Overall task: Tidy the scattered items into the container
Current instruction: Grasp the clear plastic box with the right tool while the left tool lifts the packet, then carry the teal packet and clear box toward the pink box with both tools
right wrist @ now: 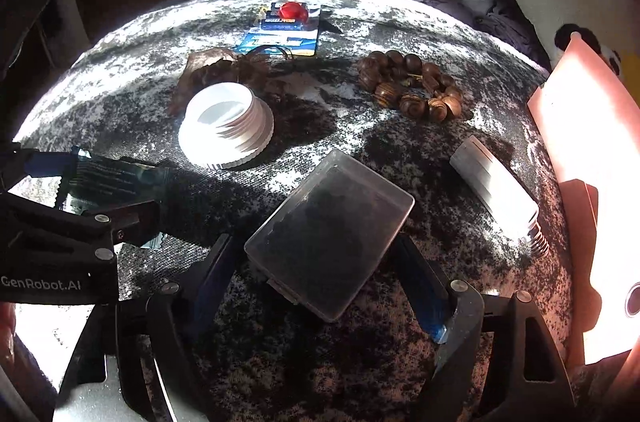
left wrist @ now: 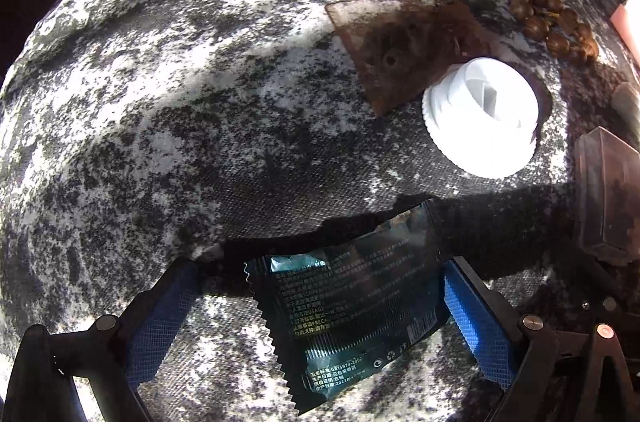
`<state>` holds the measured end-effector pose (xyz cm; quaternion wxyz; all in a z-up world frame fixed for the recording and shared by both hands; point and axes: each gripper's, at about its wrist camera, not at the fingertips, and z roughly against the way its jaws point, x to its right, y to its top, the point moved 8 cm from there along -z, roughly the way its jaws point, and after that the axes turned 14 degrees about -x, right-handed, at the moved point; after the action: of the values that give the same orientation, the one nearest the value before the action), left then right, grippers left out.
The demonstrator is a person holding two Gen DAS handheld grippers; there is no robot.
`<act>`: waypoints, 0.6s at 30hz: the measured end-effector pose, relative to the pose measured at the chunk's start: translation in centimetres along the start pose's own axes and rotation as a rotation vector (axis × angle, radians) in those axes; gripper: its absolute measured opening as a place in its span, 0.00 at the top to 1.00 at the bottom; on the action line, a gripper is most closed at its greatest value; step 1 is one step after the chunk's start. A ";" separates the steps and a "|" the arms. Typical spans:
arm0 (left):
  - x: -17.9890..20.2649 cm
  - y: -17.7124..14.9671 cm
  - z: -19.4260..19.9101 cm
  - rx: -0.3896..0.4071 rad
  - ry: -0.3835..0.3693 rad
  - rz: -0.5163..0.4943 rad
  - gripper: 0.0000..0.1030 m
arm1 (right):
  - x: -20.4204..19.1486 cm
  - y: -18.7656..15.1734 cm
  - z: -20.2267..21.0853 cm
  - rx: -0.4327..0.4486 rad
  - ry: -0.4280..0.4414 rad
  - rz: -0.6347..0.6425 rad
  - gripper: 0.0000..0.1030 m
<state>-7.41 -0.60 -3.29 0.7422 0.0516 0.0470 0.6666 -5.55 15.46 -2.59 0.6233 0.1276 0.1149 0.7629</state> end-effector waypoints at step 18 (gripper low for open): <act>-0.3 -1.2 0.0 0.058 -0.043 -0.018 0.26 | 0.8 0.5 -0.1 0.013 0.033 -0.058 0.37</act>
<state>-6.30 -1.00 -3.49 0.7473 0.0868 0.0510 0.6568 -6.17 16.15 -2.48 0.6424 0.1156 0.1338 0.7457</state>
